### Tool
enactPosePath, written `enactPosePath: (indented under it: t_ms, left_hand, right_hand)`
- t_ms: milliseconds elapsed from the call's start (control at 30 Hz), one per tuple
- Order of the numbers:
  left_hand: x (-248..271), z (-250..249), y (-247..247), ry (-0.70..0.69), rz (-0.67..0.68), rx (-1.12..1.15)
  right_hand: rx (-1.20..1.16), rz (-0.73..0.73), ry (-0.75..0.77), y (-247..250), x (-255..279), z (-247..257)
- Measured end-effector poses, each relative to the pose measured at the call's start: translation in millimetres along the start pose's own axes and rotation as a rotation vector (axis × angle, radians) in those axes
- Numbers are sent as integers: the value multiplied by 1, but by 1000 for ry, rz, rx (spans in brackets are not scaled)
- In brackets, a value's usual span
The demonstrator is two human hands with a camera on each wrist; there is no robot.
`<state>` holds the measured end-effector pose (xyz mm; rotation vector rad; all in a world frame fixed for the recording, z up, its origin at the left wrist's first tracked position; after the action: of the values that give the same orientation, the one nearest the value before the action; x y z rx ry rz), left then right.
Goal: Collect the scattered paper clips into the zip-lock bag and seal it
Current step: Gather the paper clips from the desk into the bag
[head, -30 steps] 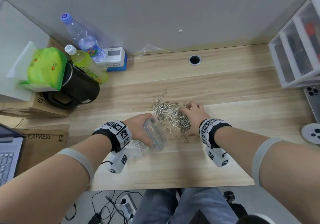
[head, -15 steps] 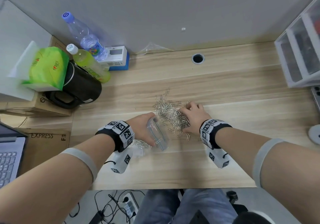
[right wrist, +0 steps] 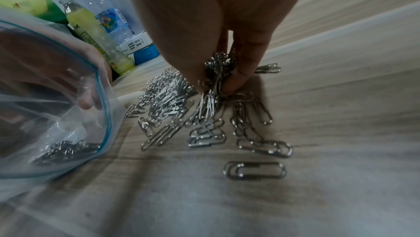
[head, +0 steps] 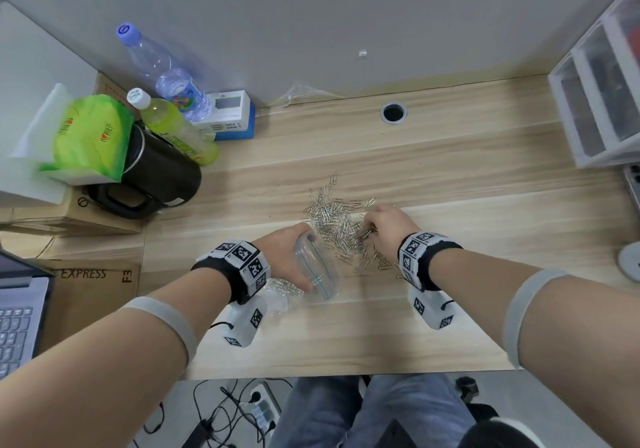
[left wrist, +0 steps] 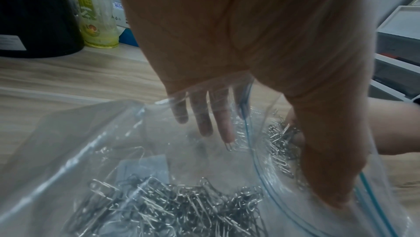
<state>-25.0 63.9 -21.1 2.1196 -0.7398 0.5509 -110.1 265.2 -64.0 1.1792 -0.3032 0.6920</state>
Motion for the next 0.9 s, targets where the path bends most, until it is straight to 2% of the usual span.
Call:
enactPosePath:
  t_ms: [200, 433, 567, 733, 900]
  left_hand:
    - [2, -1, 2, 5, 22, 5]
    - [5, -7, 4, -4, 13, -14]
    - [6, -11, 5, -31, -17, 30]
    - [6, -16, 6, -70, -33, 46]
    - [8, -12, 6, -81, -64, 70]
  right_hand:
    - [-72, 20, -40, 17, 1, 1]
    - [-172, 124, 56, 32, 13, 33]
    - [-230, 253, 110, 17, 21, 64]
    - [-321, 307, 126, -4, 34, 93]
    - [-324, 494, 122, -26, 39, 100]
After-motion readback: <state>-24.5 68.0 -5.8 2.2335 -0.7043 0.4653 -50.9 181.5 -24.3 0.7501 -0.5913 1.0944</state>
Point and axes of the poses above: each hand's wrist, its own x-axis away from the middle knuckle, its own y-axis out of the back of the hand, z = x × y, the point moved 5 cm from there along -x, towards the middle knuckle, and after that the axes turned 13 degrees about -y, right-handed, at the moved point
